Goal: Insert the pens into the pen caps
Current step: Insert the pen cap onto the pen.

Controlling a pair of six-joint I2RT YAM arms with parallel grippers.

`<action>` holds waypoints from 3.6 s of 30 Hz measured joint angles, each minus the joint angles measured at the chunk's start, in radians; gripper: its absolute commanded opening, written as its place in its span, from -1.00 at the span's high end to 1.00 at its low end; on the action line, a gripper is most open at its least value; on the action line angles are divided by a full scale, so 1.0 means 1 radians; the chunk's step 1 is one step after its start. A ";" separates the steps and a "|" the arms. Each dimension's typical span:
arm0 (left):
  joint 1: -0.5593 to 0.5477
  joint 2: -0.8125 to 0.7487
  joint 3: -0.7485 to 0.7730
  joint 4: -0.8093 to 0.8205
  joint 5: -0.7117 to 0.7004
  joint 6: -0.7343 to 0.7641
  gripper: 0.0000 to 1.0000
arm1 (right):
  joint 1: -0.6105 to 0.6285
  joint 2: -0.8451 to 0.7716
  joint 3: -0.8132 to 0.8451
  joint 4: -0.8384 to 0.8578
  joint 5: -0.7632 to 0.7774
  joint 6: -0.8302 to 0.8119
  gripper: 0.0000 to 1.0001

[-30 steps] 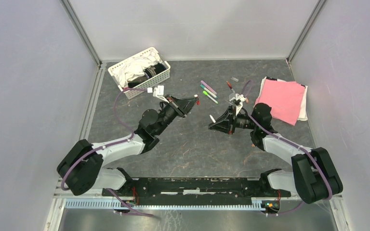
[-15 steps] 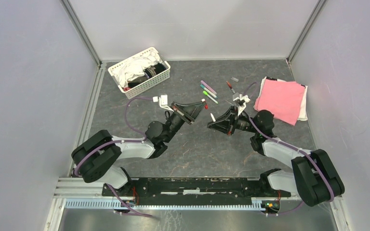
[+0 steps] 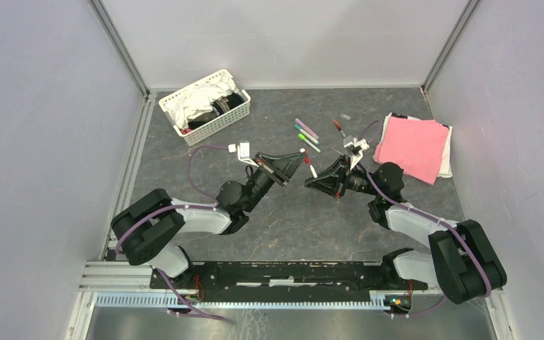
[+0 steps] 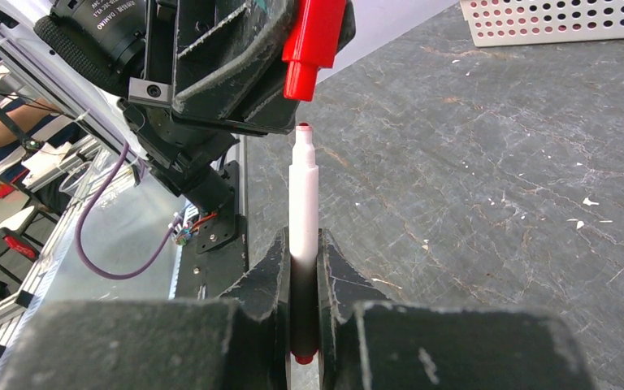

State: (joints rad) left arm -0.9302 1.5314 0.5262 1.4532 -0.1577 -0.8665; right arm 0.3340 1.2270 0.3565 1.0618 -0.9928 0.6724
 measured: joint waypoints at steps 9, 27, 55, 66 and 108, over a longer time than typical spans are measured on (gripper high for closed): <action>-0.004 0.017 0.003 0.002 0.001 0.000 0.96 | 0.000 0.000 0.000 0.000 0.000 0.004 1.00; -0.009 0.031 0.010 0.008 0.002 -0.002 0.95 | 0.000 0.000 0.000 0.000 0.000 0.004 1.00; -0.031 0.029 0.024 -0.042 0.003 0.010 0.96 | -0.001 0.000 0.000 -0.003 0.003 0.005 1.00; -0.107 -0.022 0.089 -0.234 -0.133 0.179 0.96 | -0.022 -0.011 0.000 -0.050 0.005 -0.035 1.00; -0.171 -0.138 0.048 -0.318 -0.156 0.211 0.39 | -0.022 -0.035 -0.024 0.025 -0.068 -0.095 1.00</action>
State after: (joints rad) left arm -1.1007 1.3933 0.5743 1.1355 -0.3134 -0.6559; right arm 0.3122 1.1919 0.3321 1.0870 -1.0611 0.5777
